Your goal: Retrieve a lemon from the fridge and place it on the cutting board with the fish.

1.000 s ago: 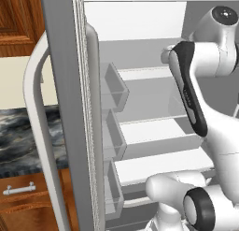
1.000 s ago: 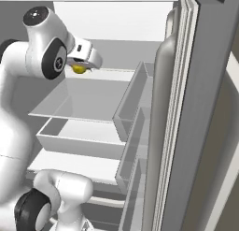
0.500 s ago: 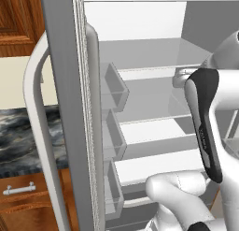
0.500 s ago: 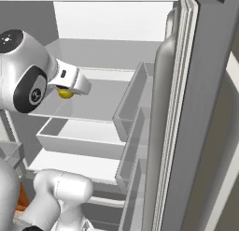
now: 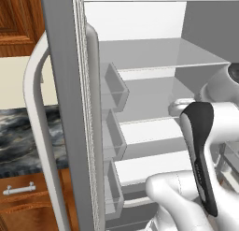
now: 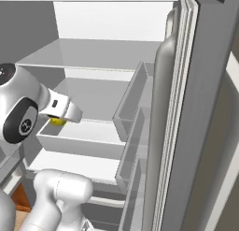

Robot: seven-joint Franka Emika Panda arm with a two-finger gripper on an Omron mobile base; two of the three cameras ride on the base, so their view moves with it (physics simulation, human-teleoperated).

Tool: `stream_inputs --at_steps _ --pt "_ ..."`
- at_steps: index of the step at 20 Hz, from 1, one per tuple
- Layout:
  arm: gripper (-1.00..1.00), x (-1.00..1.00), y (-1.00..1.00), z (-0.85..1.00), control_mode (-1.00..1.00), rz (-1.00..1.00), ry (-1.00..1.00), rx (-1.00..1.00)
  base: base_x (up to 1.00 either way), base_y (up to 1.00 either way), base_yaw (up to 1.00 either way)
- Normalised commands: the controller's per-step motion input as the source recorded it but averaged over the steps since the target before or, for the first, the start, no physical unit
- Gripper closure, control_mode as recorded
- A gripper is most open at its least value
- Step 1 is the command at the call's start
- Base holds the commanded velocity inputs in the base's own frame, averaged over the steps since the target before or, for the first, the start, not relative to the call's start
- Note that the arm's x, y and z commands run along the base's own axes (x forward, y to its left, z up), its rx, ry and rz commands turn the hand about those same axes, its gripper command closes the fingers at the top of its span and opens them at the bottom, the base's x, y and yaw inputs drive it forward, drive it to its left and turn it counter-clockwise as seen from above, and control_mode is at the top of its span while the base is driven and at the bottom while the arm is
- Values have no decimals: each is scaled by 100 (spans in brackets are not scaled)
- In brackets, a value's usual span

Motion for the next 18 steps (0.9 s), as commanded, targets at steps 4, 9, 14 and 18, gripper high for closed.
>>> stream_inputs --at_steps 4,9,14,18 --pt "100 -28 0 -60 -100 1 2 0 0 0 0" --pt "100 -17 0 -43 -100 0 4 0 0 0 0" --pt "100 0 0 -3 -100 0 1 0 0 0 0" --pt "100 -2 0 0 -100 0 0 0 0 0 0"
